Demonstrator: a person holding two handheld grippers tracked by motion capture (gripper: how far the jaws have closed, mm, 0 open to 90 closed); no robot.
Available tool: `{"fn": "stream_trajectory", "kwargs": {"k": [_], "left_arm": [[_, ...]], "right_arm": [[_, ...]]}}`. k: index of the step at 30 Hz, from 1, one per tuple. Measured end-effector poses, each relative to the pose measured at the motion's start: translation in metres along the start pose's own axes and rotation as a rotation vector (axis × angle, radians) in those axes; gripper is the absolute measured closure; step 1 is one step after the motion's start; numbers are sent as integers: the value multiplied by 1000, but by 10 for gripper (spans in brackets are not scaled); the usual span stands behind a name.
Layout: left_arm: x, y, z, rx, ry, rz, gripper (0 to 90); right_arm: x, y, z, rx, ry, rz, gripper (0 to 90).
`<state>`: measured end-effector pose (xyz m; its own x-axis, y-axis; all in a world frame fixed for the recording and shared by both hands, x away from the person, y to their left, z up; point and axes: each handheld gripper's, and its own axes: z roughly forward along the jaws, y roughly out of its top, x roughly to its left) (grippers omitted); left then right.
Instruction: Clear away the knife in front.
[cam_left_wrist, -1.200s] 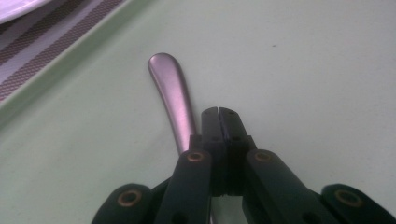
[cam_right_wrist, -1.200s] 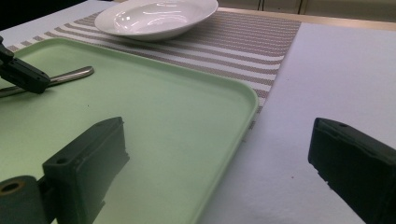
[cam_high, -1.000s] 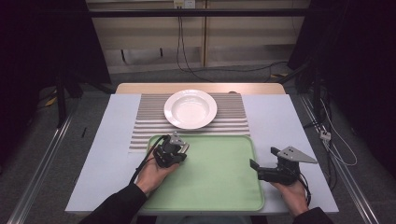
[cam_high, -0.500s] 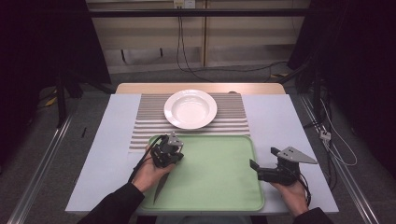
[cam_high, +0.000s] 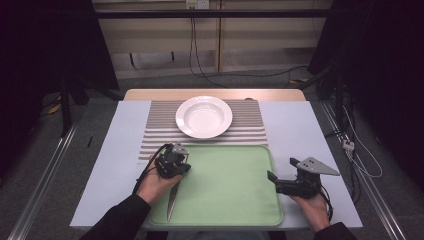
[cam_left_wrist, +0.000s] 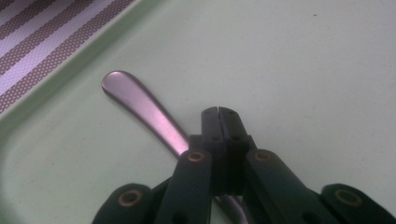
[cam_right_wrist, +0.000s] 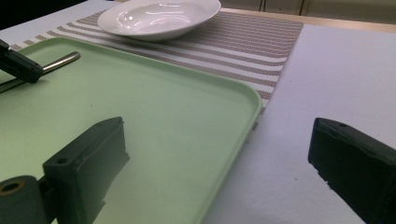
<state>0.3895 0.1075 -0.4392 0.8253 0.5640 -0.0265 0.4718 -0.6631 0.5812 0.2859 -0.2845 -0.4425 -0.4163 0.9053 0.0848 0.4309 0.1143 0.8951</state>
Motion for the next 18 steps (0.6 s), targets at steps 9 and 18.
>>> {"fn": "stream_trajectory", "kwargs": {"k": [9,18], "left_arm": [[5,-6,-5,0,15,-23,900],[8,-14,-11,-2,26,-52,900]], "right_arm": [[0,0,0,1,0,2,44],[0,0,1,1,2,3,44]]}}
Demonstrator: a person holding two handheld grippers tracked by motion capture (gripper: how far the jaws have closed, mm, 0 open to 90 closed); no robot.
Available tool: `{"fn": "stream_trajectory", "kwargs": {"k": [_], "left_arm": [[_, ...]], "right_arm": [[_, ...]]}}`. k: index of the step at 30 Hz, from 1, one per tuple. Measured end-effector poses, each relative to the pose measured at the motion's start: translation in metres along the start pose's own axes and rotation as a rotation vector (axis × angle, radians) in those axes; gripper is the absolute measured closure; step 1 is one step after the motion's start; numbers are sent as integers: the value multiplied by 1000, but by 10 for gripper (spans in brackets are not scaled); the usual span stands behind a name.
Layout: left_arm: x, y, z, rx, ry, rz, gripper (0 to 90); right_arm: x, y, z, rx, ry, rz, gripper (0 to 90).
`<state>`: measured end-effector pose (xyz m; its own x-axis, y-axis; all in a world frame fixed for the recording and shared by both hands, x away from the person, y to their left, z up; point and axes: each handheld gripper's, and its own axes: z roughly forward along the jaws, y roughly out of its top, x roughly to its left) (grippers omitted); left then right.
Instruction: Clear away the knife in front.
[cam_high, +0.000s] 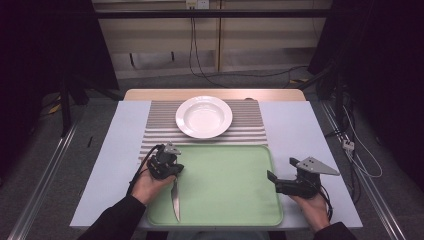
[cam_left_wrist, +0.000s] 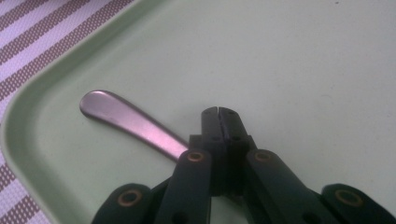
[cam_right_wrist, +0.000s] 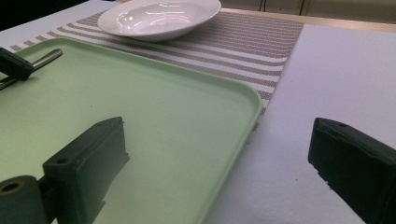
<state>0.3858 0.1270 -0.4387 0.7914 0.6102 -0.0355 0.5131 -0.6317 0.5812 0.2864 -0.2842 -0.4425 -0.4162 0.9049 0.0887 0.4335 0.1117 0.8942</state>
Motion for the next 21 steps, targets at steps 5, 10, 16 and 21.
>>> {"fn": "stream_trajectory", "kwargs": {"k": [5,10,16,21], "left_arm": [[-2,-5,-4,7,8,-11,900],[-8,-10,-9,14,0,10,900],[-8,-18,-14,12,3,1,900],[-3,-22,-18,16,14,-25,900]], "right_arm": [[0,0,1,0,-2,1,44],[0,0,1,2,-3,5,44],[0,0,1,3,-1,3,44],[0,1,1,0,-1,-3,44]]}}
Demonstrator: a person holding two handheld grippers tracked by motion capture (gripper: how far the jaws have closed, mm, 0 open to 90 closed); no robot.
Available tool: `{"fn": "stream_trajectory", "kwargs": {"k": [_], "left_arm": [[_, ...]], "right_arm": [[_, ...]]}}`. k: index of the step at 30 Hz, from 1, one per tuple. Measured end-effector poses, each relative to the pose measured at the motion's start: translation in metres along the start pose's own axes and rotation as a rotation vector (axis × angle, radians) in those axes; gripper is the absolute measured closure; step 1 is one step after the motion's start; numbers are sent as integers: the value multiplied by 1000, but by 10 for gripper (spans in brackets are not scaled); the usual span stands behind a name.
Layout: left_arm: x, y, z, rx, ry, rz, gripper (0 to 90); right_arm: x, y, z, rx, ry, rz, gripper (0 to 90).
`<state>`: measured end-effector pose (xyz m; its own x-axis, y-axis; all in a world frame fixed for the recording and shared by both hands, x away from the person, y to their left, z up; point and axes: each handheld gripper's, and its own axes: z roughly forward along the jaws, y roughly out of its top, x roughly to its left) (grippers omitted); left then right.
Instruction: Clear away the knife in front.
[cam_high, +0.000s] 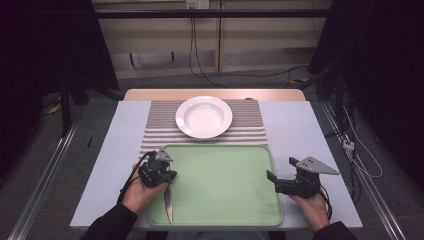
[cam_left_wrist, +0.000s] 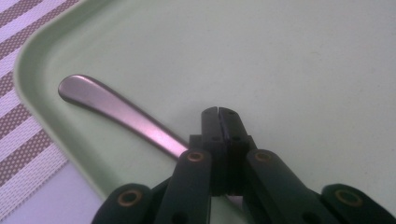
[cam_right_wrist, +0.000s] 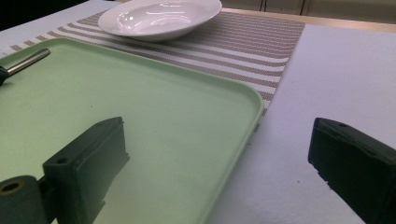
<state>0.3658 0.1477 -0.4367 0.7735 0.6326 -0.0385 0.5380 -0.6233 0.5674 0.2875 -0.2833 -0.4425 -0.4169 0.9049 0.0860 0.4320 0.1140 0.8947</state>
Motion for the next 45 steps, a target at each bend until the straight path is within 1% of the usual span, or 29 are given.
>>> {"fn": "stream_trajectory", "kwargs": {"k": [2,7,9,11,13,17,18,19,21,22,23,26,28,29,30,32,34,35,37,40,43,44,45], "left_arm": [[1,-2,-1,1,5,-1,900],[1,-5,-3,-4,-9,-16,900],[-1,-6,-5,3,-11,-7,900],[-3,-8,-6,0,-23,1,900],[-4,-10,-8,-3,-30,-1,900],[-4,-12,-10,7,-7,2,900],[-3,-12,-10,0,-7,-3,900],[-2,-13,-9,0,1,-11,900],[2,-14,-10,0,3,-26,900],[3,-15,-11,-2,13,-30,900],[4,-15,-11,-1,-2,-34,900],[4,-15,-11,1,3,-31,900],[5,-15,-11,0,3,-41,900],[5,-15,-11,-2,30,-39,900],[7,-16,-11,-3,7,-45,900],[9,-16,-11,-12,-2,-62,900],[9,-16,-11,-16,3,-66,900],[9,-16,-11,-14,6,-61,900],[9,-16,-10,-15,2,-71,900],[9,-16,-10,-19,2,-70,899],[9,-16,-9,-27,3,-72,878],[9,-16,-9,-25,2,-67,871],[9,-16,-9,-36,3,-76,865]], "right_arm": [[0,0,0,1,-1,4,44],[0,0,0,1,0,1,44],[0,0,0,1,-1,1,44],[0,0,0,2,-1,5,44],[0,0,0,1,0,2,44],[0,0,0,3,-1,5,44],[0,0,1,2,2,1,45],[0,0,1,1,2,2,44],[0,0,1,2,0,1,44],[0,0,1,1,1,1,44],[0,0,1,1,1,1,44],[0,0,1,0,1,0,44],[0,0,1,1,1,0,44],[0,0,1,1,1,0,44],[0,0,1,1,1,1,44],[0,0,1,1,1,0,44],[0,0,1,1,1,0,44],[0,0,1,1,2,0,44],[0,0,1,1,2,0,44],[0,0,1,1,1,1,44],[0,0,1,2,1,2,44],[0,0,1,1,1,2,44],[0,0,1,2,1,2,44]]}}
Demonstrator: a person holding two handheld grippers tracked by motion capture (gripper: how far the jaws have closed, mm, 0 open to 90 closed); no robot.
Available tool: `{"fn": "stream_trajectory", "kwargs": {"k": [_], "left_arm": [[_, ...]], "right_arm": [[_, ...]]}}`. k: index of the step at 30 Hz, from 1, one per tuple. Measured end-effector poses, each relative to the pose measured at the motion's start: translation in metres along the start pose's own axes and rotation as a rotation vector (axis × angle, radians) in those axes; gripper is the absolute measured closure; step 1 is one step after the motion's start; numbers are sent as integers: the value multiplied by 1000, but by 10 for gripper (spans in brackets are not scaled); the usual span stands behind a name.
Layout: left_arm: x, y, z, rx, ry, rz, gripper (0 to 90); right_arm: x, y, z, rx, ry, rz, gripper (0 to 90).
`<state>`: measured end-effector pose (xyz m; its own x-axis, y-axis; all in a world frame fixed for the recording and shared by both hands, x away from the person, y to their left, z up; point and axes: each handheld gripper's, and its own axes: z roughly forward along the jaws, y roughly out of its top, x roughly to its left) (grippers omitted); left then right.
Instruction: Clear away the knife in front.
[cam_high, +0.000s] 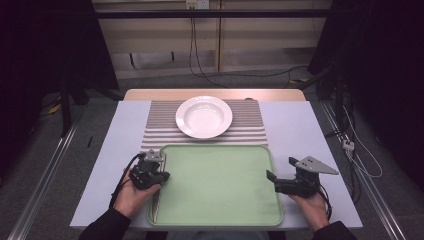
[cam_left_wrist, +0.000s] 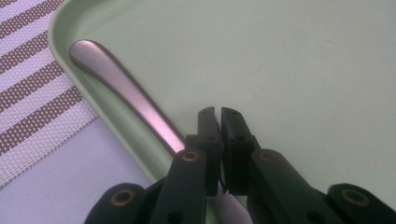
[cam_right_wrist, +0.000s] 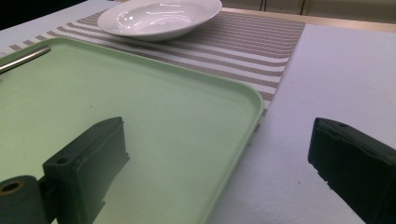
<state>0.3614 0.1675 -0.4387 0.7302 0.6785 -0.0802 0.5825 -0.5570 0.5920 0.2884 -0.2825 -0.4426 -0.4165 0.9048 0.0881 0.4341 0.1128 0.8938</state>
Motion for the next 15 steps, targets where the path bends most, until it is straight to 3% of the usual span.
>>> {"fn": "stream_trajectory", "kwargs": {"k": [5,10,15], "left_arm": [[0,1,0,-18,2,1,790],[-1,2,-2,-87,-3,6,596],[-4,4,-2,-147,29,-8,260]], "right_arm": [[0,0,0,-1,1,-2,44],[0,0,0,-1,0,-3,44],[0,0,0,-1,-1,-1,44]]}}
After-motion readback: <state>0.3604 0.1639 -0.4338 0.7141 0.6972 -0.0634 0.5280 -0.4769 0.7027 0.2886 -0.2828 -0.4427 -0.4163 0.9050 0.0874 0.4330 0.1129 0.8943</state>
